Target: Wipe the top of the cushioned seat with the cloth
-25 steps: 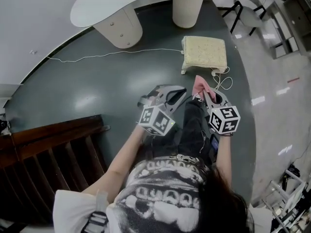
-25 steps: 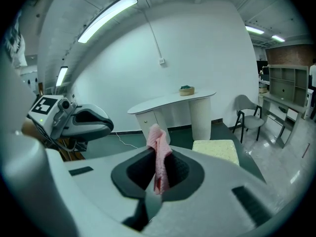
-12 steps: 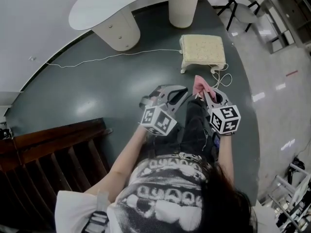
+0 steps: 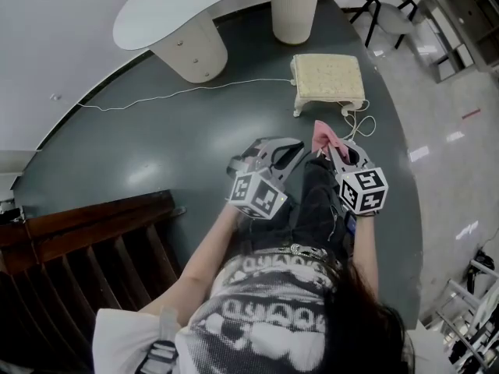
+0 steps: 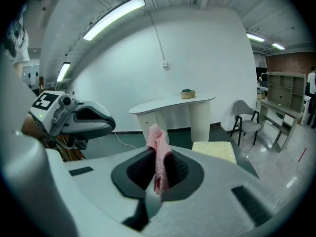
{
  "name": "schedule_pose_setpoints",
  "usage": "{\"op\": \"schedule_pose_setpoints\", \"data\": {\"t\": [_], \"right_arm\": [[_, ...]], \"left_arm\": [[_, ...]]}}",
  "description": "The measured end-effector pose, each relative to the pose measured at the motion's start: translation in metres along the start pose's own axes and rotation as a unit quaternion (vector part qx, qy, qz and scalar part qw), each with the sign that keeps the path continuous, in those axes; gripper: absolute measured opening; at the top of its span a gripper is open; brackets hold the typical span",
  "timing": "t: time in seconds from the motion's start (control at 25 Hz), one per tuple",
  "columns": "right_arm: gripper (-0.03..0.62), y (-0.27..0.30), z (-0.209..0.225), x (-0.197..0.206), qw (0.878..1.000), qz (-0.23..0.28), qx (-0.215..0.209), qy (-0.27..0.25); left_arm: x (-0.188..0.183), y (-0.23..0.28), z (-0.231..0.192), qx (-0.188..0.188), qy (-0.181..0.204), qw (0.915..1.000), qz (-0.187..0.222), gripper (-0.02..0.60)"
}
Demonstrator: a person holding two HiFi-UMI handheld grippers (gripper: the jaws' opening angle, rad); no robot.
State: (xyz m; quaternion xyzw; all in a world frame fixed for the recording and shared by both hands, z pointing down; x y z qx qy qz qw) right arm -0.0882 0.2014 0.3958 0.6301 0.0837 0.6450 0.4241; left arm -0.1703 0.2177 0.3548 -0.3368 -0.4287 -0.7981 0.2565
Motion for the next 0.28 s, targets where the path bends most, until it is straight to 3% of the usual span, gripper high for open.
{"op": "schedule_pose_setpoints", "data": {"t": [0.28], "right_arm": [[0.008, -0.007, -0.006, 0.011, 1.0, -0.001, -0.001, -0.004]], "left_arm": [[0.003, -0.008, 0.015, -0.003, -0.004, 1.0, -0.003, 0.008]]}}
Point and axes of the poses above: the fingertips, and each gripper's own axes: y forward along the fingers, z to its right, x out of its underside, the point moved 1 cm from there along -y, backward along the fingers, and after that the axes turned 10 degrees about -z, right-handed, at the moved point
